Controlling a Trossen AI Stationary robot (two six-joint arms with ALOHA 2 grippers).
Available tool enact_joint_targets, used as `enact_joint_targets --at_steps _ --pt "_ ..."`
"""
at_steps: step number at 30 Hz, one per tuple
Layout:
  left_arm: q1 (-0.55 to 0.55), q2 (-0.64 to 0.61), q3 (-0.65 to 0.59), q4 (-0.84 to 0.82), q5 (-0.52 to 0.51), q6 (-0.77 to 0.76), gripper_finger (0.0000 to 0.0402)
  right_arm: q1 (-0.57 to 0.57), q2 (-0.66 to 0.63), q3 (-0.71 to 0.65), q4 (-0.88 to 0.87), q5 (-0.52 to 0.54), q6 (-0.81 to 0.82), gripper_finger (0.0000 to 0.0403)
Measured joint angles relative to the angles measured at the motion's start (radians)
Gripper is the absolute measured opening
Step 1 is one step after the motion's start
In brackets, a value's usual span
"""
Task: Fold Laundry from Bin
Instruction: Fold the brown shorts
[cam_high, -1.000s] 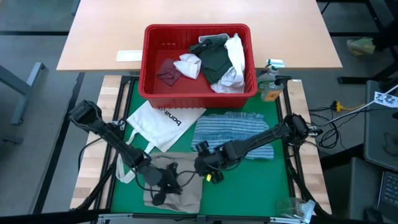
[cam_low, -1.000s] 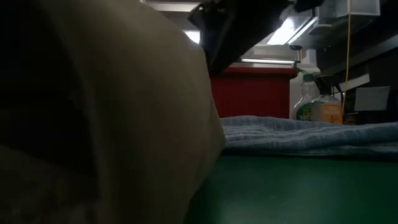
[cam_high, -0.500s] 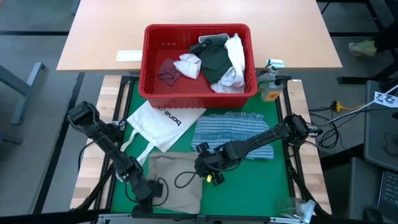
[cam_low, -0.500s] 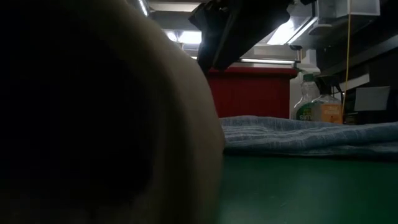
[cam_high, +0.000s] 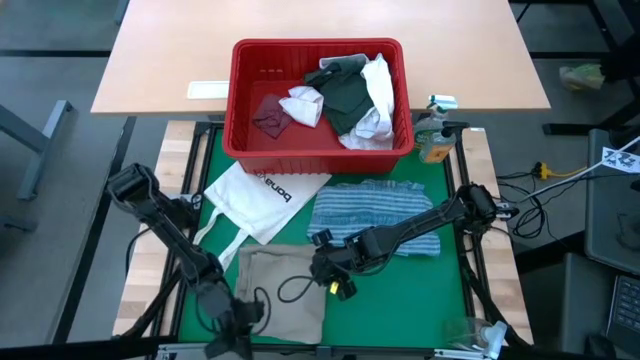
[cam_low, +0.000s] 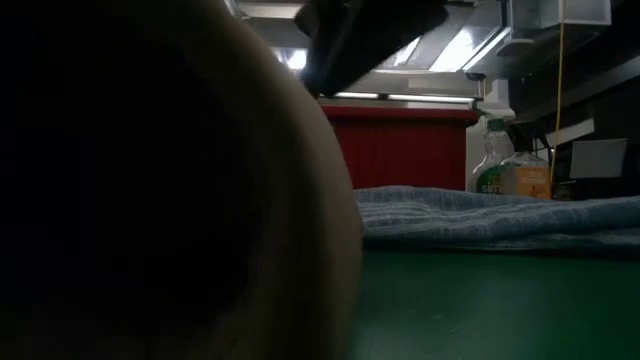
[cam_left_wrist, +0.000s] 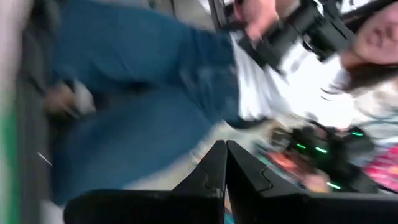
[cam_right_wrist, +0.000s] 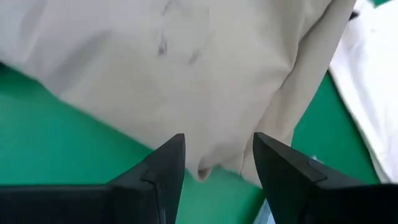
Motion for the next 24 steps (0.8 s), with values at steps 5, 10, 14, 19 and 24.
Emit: enact_joint_targets --at_steps 5,10,14,19,24 --pt "0.062 0.000 0.000 -0.123 -0.046 0.163 0.0000 0.000 0.004 0.000 0.023 -0.048 0.002 0.0188" --pt "0.118 0.000 0.000 -0.331 -0.092 0.220 0.0000 0.000 0.038 0.001 0.038 -0.071 0.002 0.0188" --pt "0.164 0.000 0.000 -0.460 -0.093 0.249 0.0000 -0.001 0.065 0.001 0.051 -0.071 -0.001 0.0188" --pt "0.172 0.001 -0.015 -0.565 -0.095 0.270 0.0000 -0.014 0.112 0.001 0.037 -0.071 -0.004 0.0188" --pt "0.123 0.003 -0.063 -0.560 -0.119 0.268 0.0000 -0.023 0.168 0.001 0.042 -0.084 -0.001 0.0188"
